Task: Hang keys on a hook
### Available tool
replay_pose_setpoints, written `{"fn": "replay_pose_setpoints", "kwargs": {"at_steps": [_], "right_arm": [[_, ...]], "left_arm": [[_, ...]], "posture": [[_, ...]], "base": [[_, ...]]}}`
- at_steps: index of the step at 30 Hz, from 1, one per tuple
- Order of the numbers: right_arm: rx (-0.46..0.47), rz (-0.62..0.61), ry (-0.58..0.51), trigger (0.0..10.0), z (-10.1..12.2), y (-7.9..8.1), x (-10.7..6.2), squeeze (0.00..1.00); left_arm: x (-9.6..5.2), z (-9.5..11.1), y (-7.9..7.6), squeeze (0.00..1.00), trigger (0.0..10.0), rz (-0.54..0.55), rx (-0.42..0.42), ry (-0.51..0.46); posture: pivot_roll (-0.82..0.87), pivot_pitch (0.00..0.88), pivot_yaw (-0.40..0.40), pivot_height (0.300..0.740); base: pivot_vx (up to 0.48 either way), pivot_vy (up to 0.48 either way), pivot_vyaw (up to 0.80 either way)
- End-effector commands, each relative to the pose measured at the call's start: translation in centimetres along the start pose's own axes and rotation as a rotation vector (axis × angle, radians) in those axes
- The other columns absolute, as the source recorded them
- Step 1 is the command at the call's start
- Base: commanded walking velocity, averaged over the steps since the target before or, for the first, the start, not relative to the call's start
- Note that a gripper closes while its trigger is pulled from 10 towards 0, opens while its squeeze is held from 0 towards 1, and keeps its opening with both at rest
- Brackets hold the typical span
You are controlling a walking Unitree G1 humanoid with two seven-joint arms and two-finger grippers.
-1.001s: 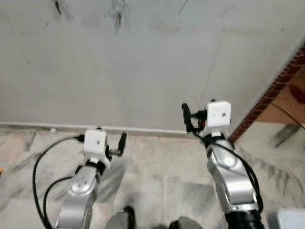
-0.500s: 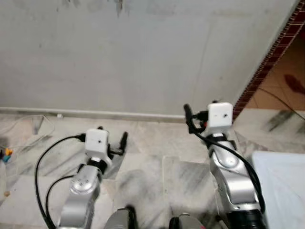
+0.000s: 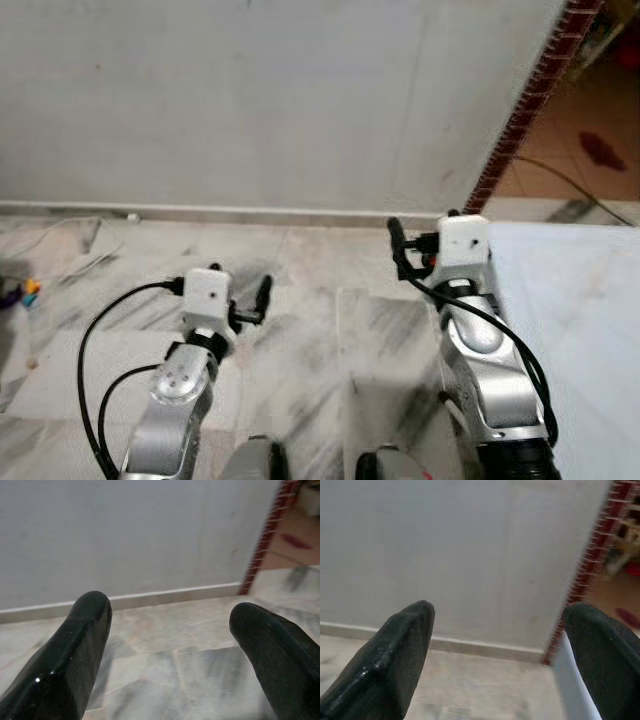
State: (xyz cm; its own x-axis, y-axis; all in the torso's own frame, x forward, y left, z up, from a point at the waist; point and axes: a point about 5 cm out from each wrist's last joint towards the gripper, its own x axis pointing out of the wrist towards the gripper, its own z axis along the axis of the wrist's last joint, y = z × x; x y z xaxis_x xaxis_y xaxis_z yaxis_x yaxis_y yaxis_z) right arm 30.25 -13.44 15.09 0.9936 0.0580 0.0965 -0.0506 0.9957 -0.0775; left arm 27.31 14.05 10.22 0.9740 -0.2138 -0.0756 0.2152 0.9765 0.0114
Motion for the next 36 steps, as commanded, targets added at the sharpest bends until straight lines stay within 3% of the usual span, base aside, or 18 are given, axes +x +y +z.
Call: {"fn": "replay_pose_setpoints", "kwargs": {"at_steps": [1, 7, 36], "right_arm": [[0.010, 0.017, -0.009, 10.0, 0.21, 0.63, 0.07, 0.00], [0.004, 0.017, -0.010, 10.0, 0.10, 0.37, -0.06, 0.00], [0.008, 0.009, -0.018, 10.0, 0.17, 0.61, 0.07, 0.00]], "left_arm": [[-0.27, -0.25, 0.54, 0.00, 10.0, 0.011, -0.006, 0.011], [-0.08, 0.03, 0.80, 0.00, 10.0, 0.018, -0.029, 0.003], [0.09, 0.15, 0.83, 0.00, 10.0, 0.005, -0.025, 0.009]], "posture": [[-0.06, 0.183, 0.014, 0.740], [-0.06, 0.179, 0.016, 0.740], [-0.06, 0.181, 0.025, 0.740]], "base": [[0.000, 0.000, 0.00], [0.000, 0.051, 0.00], [0.000, 0.444, 0.00]]}}
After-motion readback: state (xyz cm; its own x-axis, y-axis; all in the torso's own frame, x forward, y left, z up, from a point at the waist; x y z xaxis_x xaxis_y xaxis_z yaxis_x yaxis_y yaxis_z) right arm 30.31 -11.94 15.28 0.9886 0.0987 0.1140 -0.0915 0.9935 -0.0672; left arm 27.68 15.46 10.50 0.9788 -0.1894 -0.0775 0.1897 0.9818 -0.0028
